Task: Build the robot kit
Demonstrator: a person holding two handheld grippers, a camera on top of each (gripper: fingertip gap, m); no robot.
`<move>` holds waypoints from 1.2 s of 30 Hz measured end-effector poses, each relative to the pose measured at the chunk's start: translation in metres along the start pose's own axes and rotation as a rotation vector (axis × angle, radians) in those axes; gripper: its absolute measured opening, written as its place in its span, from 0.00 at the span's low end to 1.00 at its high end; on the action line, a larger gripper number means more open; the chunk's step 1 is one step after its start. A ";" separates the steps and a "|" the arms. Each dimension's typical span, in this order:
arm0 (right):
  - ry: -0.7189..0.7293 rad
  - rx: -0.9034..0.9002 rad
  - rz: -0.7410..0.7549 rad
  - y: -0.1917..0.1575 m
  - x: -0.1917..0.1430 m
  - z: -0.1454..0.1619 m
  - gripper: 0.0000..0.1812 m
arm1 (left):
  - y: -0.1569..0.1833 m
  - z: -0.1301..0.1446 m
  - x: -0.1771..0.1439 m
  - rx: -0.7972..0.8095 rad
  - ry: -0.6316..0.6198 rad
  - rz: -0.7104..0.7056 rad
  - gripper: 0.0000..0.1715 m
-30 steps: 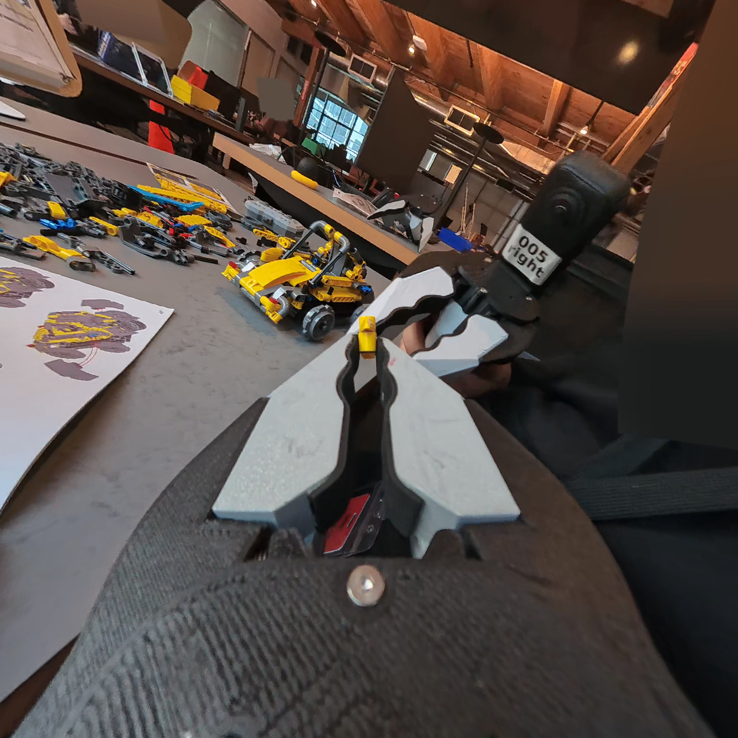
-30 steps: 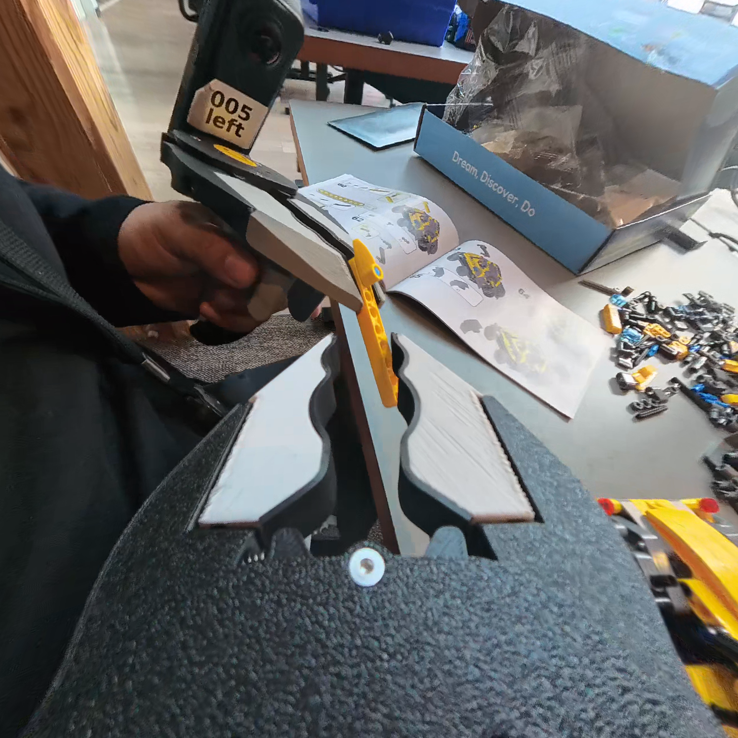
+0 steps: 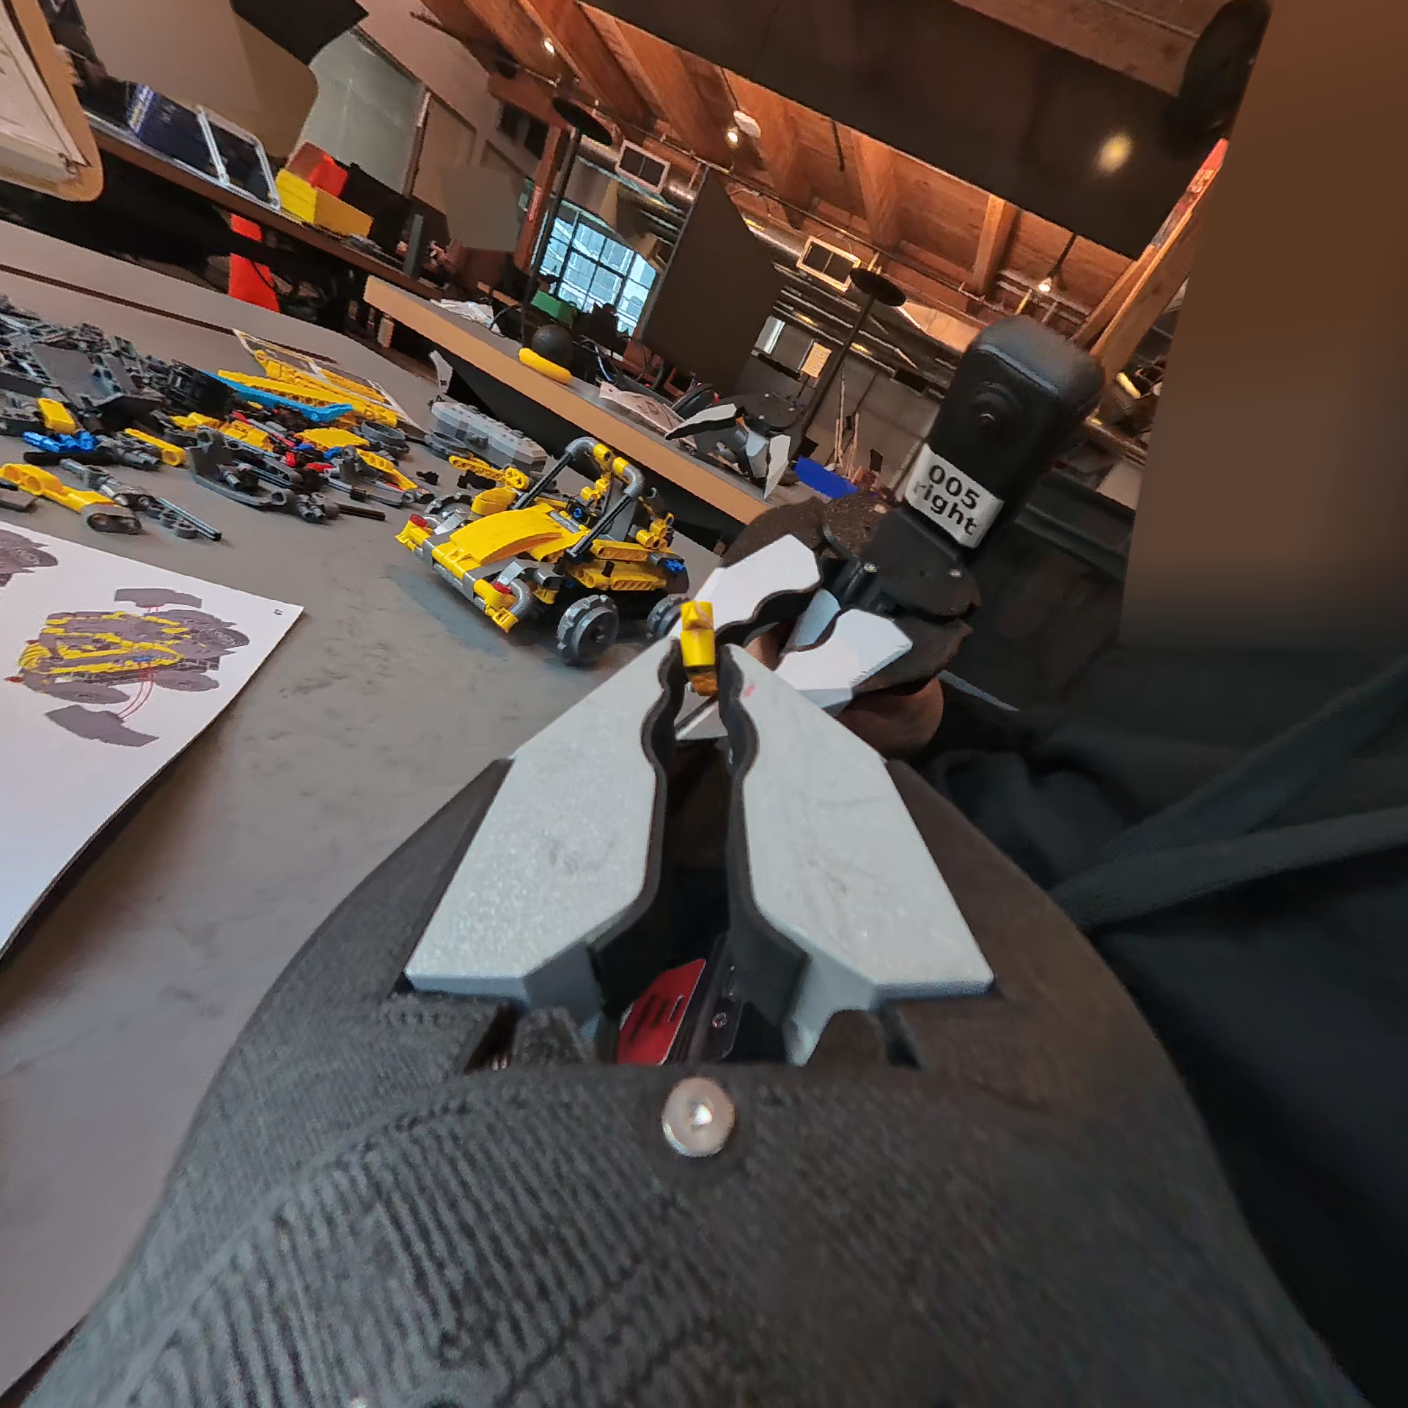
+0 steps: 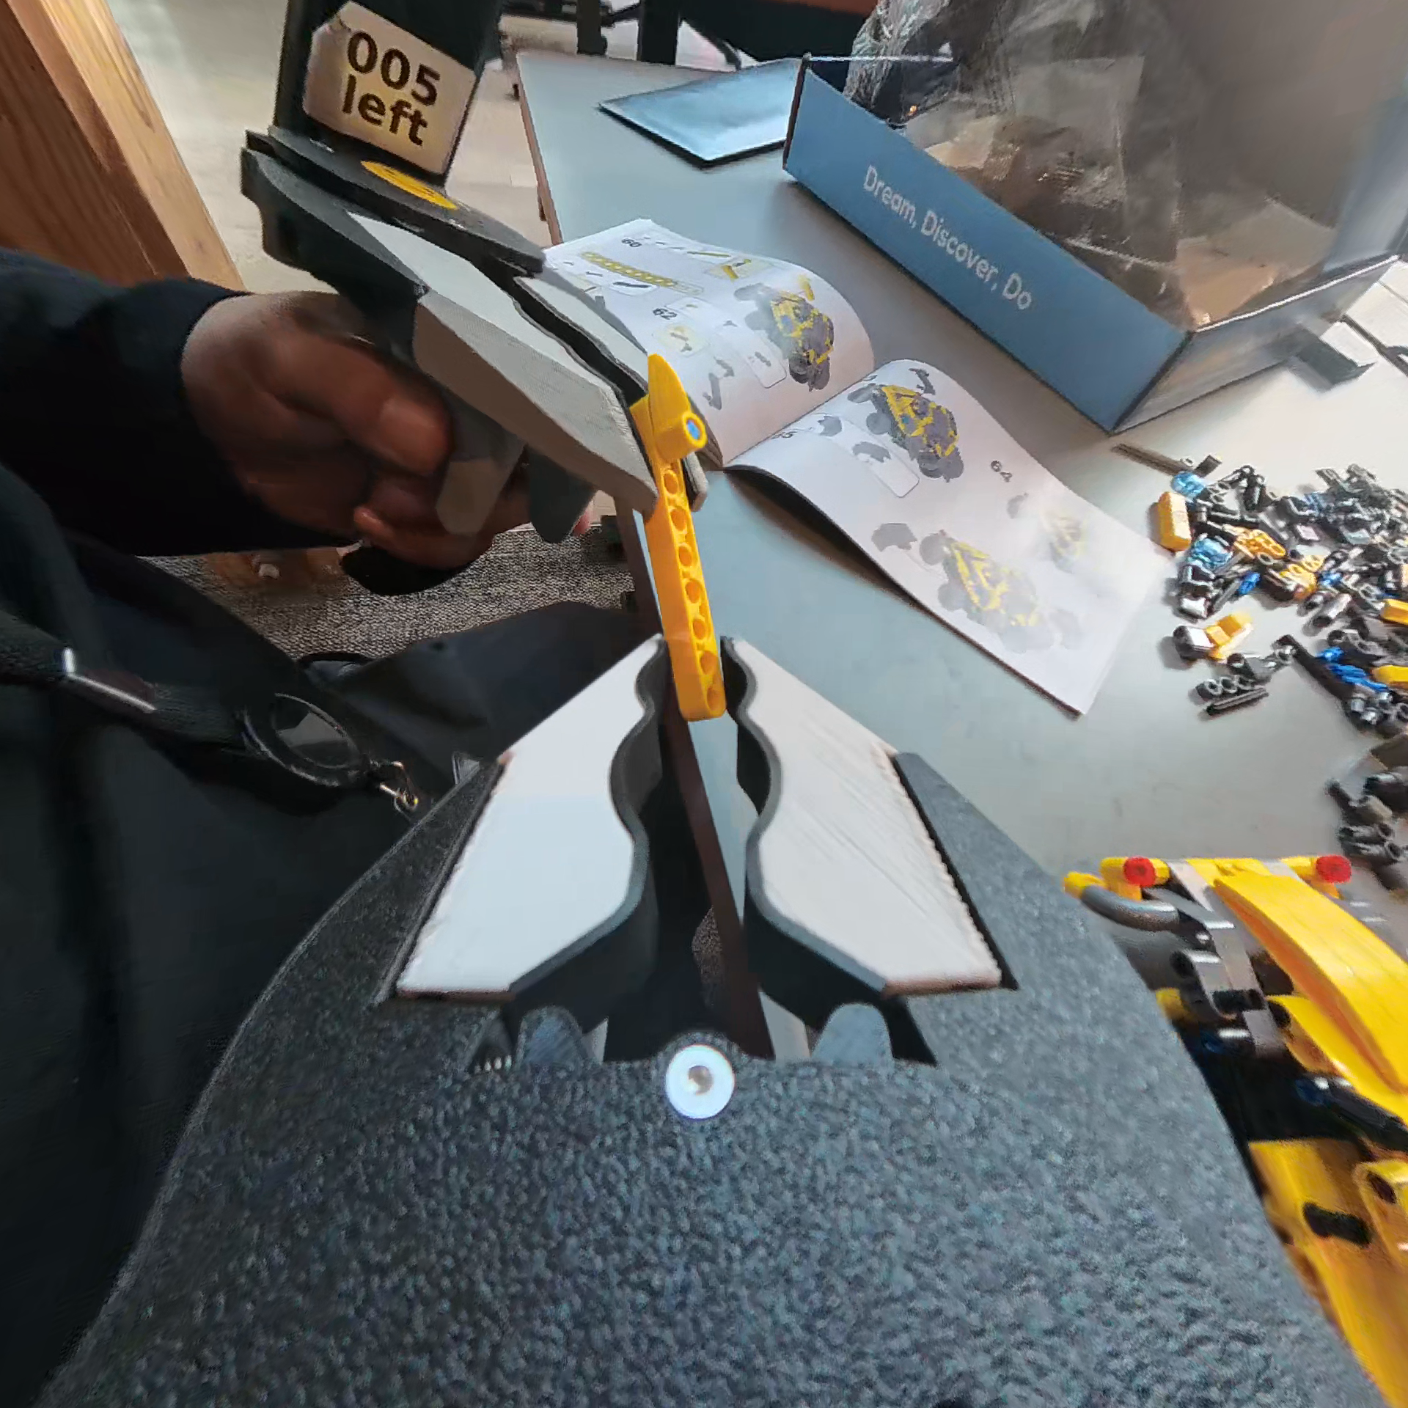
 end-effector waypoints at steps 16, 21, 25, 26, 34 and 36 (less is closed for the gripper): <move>0.219 0.222 -0.309 -0.015 -0.043 -0.016 0.16 | 0.024 0.004 0.014 0.009 -0.032 0.104 0.03; 0.198 0.289 -0.435 -0.017 -0.036 -0.026 0.10 | 0.032 0.018 0.027 0.049 -0.125 0.102 0.02; 0.160 0.356 -0.500 -0.022 -0.030 -0.020 0.02 | 0.036 0.027 0.032 0.131 -0.196 0.054 0.02; 0.167 0.391 -0.515 -0.021 -0.031 -0.018 0.02 | 0.035 0.029 0.032 0.121 -0.201 0.053 0.02; 0.232 0.538 -0.590 -0.028 -0.033 -0.013 0.02 | 0.041 0.040 0.044 -0.027 -0.220 0.137 0.03; 0.243 0.506 -0.557 -0.028 -0.040 -0.016 0.02 | 0.044 0.037 0.044 -0.007 -0.187 0.097 0.03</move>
Point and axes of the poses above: each gripper's, where its closed fingertips meet, x out along the fingers, z out of its underside, y = z × x across the jaws, the point moved 3 cm from there along -x, back along the fingers, and after that the axes turned 11 degrees about -y, right-handed, at the moved point
